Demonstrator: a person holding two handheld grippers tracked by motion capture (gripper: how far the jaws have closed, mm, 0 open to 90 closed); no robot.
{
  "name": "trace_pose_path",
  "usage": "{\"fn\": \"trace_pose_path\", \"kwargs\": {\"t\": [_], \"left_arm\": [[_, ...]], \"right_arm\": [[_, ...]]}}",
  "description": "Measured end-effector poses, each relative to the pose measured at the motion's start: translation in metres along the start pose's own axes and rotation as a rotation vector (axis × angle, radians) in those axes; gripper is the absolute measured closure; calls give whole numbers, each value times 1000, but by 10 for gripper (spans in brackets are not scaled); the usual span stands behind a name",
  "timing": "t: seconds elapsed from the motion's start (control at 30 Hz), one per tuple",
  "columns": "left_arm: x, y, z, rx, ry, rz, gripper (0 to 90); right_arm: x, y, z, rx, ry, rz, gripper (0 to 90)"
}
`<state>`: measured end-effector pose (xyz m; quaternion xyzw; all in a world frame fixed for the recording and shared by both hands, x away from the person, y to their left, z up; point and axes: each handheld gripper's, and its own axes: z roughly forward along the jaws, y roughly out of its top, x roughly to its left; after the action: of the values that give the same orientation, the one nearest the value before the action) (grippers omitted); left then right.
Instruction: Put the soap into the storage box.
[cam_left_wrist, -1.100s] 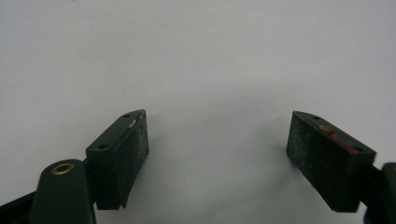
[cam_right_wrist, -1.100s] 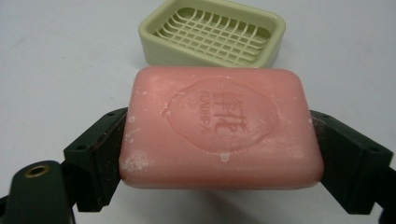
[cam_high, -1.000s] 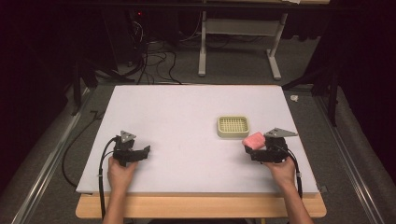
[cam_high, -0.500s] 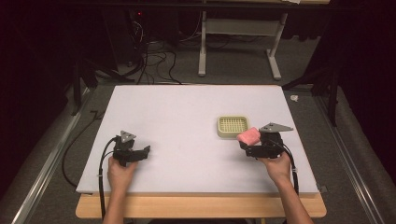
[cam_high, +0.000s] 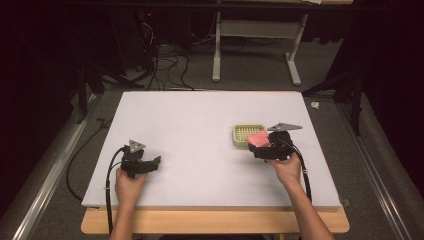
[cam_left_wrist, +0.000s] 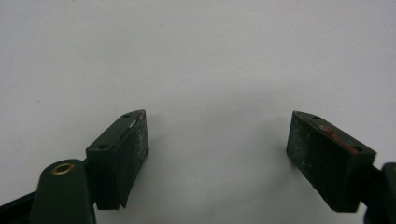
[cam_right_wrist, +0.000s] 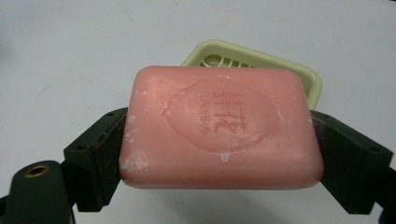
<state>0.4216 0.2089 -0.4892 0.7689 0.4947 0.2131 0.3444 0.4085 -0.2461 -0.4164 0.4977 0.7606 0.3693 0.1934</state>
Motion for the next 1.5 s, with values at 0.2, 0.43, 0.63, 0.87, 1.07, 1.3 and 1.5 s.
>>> {"fn": "trace_pose_path", "kwargs": {"t": [0.2,0.43,0.63,0.87,1.07,1.3,1.5], "left_arm": [[0,0,0,0,0,0,215],[0,0,0,0,0,0,214],[0,0,0,0,0,0,215],[0,0,0,0,0,0,215],[0,0,0,0,-1,0,215],[0,0,0,1,-1,0,215],[0,0,0,0,-1,0,215]], "right_arm": [[0,5,9,3,-10,8,138],[-2,6,15,-3,-30,19,138],[-4,10,17,1,-36,33,138],[-6,20,23,7,-40,42,137],[-6,27,29,18,-47,44,138],[-6,32,38,35,-55,53,137],[-8,35,51,59,-74,78,137]]}}
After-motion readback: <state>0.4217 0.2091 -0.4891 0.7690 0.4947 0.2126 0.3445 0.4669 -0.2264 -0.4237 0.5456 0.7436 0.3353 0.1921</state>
